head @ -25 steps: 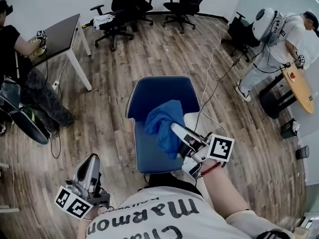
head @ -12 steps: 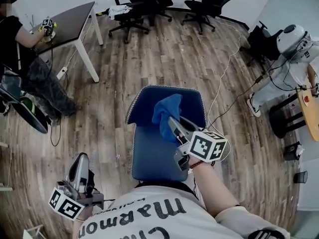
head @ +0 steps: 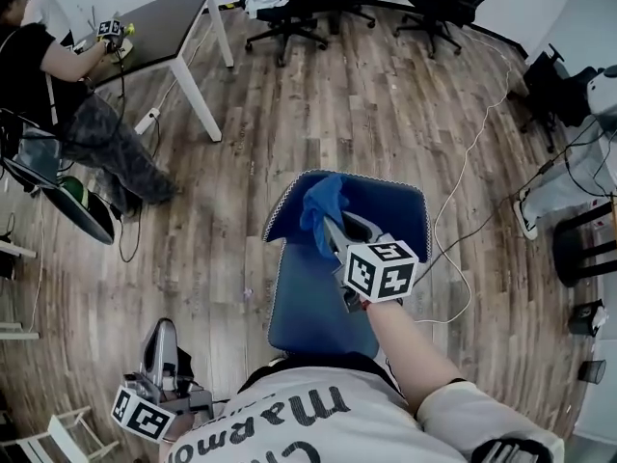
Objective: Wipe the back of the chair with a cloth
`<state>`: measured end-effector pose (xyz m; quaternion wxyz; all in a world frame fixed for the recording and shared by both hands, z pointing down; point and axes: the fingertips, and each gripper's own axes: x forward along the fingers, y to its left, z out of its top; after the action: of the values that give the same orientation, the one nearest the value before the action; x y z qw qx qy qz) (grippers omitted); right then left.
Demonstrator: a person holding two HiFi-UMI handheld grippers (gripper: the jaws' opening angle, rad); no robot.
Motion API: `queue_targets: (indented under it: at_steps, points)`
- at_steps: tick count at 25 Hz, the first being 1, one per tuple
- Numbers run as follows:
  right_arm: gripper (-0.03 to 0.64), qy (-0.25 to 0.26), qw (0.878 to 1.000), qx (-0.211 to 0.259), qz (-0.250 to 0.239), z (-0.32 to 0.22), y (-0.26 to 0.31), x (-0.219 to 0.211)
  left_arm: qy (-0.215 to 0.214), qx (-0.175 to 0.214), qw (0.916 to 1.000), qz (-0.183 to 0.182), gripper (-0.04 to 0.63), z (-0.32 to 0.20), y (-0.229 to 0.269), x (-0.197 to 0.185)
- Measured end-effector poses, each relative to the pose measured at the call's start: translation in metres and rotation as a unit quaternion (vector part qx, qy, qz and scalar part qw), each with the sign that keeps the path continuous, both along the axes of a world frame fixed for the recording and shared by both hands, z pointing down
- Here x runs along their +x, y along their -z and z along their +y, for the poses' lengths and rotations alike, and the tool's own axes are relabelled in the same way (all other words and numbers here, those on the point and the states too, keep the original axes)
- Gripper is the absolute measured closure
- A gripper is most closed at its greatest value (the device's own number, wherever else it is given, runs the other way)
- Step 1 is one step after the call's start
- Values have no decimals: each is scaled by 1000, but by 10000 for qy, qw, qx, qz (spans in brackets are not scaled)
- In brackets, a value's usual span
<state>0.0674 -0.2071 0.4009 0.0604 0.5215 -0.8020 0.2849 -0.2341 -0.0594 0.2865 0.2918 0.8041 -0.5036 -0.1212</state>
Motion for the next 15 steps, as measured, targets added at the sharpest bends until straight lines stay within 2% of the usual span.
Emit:
queue_targets:
  at_steps: [5,9,12,15]
  points:
    - [523,228,9997,-98,76,-25,-19,-10,266,-170,9995,-19,588,-9,-13,-2]
    - [523,422,9989,-104,177,-37,-29,-23,314,-292,9991,-48,588,-15,-22,1]
    - [523,754,9955,56,578,-40,-31,-35,261,-347,9991,-16,588,-15,-25,10]
    - [523,1304,9843,221,1173,-43,-38,-50,215,-375,9991,24,588,-15,-27,18]
